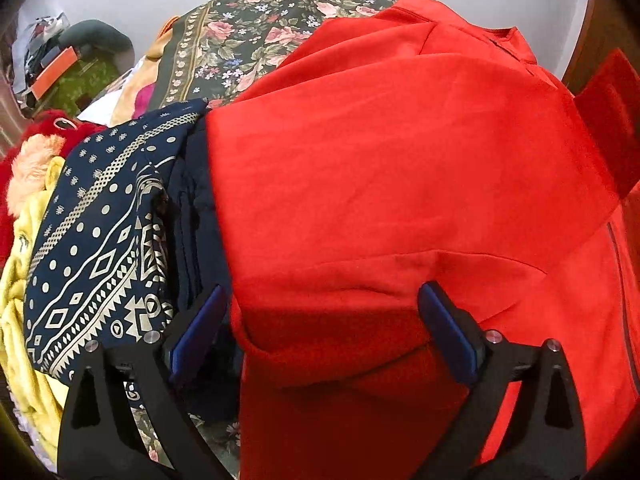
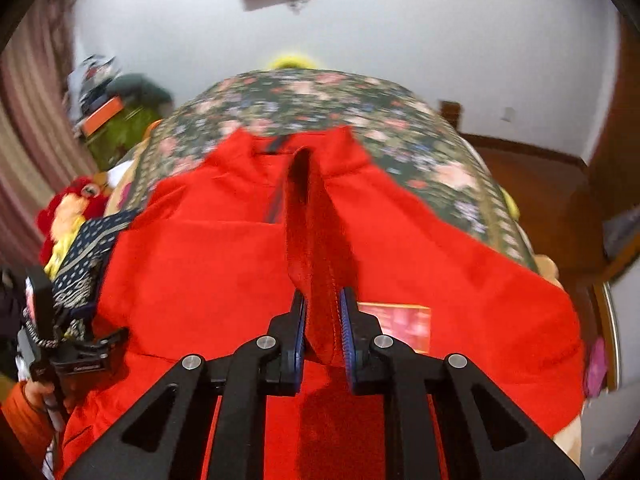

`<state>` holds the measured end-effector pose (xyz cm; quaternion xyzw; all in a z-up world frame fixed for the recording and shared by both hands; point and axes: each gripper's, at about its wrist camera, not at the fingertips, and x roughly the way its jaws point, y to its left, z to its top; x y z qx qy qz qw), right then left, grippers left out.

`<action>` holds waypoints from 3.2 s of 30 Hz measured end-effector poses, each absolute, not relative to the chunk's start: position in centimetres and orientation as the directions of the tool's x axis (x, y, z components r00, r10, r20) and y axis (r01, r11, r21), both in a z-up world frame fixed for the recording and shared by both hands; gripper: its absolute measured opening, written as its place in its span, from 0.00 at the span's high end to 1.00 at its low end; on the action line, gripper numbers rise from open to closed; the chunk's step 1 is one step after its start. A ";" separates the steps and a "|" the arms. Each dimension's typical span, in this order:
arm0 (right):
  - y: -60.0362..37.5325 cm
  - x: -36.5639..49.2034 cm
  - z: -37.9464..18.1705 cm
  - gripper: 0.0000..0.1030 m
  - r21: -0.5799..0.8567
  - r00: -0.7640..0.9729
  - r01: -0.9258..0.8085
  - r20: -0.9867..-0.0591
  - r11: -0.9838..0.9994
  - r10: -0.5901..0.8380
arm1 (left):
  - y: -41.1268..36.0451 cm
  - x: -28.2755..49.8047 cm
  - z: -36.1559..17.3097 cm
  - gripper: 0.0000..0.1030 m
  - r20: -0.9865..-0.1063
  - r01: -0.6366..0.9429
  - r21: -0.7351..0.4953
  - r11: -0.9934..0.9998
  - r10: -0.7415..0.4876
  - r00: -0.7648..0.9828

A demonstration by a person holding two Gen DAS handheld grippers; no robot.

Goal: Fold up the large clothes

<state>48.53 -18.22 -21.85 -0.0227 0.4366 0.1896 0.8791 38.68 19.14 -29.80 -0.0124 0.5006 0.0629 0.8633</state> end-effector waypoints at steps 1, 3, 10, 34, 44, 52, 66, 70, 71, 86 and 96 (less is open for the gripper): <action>-19.1 48.9 -22.4 0.88 0.125 0.538 -0.335 -0.788 0.934 0.299 | 19.1 38.7 -29.8 0.03 -0.866 -0.124 0.046 0.991 0.101 0.489; -20.3 49.3 -23.4 0.88 0.099 0.535 -0.306 -0.804 0.947 0.257 | 19.2 38.8 -29.9 0.02 -0.867 -0.130 0.054 0.990 0.111 0.487; -22.1 50.3 -27.6 0.87 -0.101 0.538 -0.280 -0.840 0.955 0.069 | 19.3 39.1 -30.0 0.00 -0.871 -0.140 0.060 0.988 0.120 0.477; -32.0 45.5 -23.7 0.02 -0.015 0.543 -0.154 -0.836 0.988 0.072 | 18.0 38.1 -28.7 0.00 -0.860 -0.145 0.153 0.978 0.204 0.468; -41.8 43.6 -22.6 0.02 0.391 0.485 0.042 -0.813 0.919 0.324 | 13.6 38.5 -21.0 0.00 -0.790 -0.057 0.086 0.995 0.103 0.605; -45.6 44.5 -28.7 0.02 0.494 0.414 0.180 -0.822 0.850 0.390 | 8.7 42.3 -21.8 0.00 -0.806 0.032 0.009 0.999 -0.012 0.591; -48.5 49.5 -34.4 0.04 0.615 0.484 0.325 -0.761 0.719 0.432 | 5.0 45.5 -26.2 0.00 -0.832 0.071 0.040 0.997 -0.006 0.554; -48.9 50.7 -34.6 0.26 0.563 0.511 0.366 -0.787 0.741 0.345 | 4.6 45.3 -26.6 0.00 -0.821 0.068 0.069 0.995 0.018 0.570; -49.0 51.0 -34.7 0.33 0.548 0.514 0.378 -0.795 0.747 0.323 | 4.6 45.2 -26.6 0.00 -0.821 0.071 0.072 0.995 0.018 0.571; -43.9 50.2 -21.7 0.91 0.513 0.678 0.179 -0.682 0.839 0.273 | 6.3 40.6 -22.7 0.00 -0.775 0.087 0.115 0.990 0.035 0.631; -31.4 49.7 -10.8 0.91 0.493 0.708 -0.112 -0.570 0.863 0.417 | 9.3 36.2 -18.8 0.00 -0.706 0.081 0.131 0.988 0.036 0.708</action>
